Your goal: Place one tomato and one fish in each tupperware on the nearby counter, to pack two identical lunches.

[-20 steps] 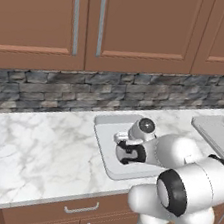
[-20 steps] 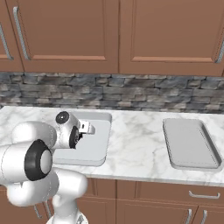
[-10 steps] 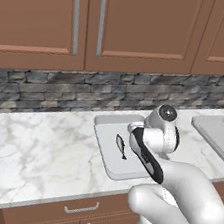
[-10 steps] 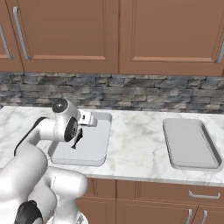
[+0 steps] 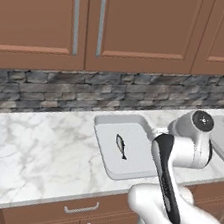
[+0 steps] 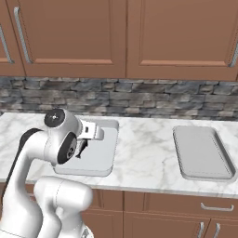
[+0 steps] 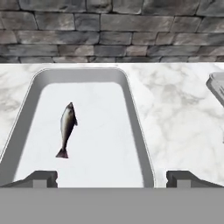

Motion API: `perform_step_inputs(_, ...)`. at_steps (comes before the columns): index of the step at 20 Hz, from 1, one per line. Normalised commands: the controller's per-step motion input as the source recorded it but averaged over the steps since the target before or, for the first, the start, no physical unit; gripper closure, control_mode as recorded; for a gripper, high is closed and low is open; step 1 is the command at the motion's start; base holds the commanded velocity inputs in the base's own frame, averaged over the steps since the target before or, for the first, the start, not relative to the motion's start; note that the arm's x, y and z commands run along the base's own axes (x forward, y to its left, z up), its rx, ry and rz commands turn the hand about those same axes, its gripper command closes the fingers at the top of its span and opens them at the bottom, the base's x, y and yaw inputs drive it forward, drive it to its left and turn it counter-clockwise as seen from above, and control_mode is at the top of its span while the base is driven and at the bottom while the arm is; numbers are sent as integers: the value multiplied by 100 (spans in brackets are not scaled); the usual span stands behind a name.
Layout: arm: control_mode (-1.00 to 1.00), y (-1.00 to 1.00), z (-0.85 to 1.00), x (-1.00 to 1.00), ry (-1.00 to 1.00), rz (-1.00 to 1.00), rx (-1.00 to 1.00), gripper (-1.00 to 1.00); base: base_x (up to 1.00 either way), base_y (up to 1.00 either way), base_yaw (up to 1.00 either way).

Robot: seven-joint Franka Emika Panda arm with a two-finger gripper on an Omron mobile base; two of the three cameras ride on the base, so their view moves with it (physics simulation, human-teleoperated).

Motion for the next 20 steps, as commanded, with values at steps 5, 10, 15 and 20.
perform_step_inputs(5, -100, -8, 12, -91, -5, 7, -1, -100, 0, 0, 0)
perform_step_inputs(10, -100, 8, 0, -73, -5, 8, -5, -100, 0, 0, 0)
perform_step_inputs(15, 100, 7, -2, -7, -1, 1, -2, -100, -39, 27, 6)
perform_step_inputs(20, 100, 0, 0, 0, 0, 0, 0, -100, -98, 14, 4)
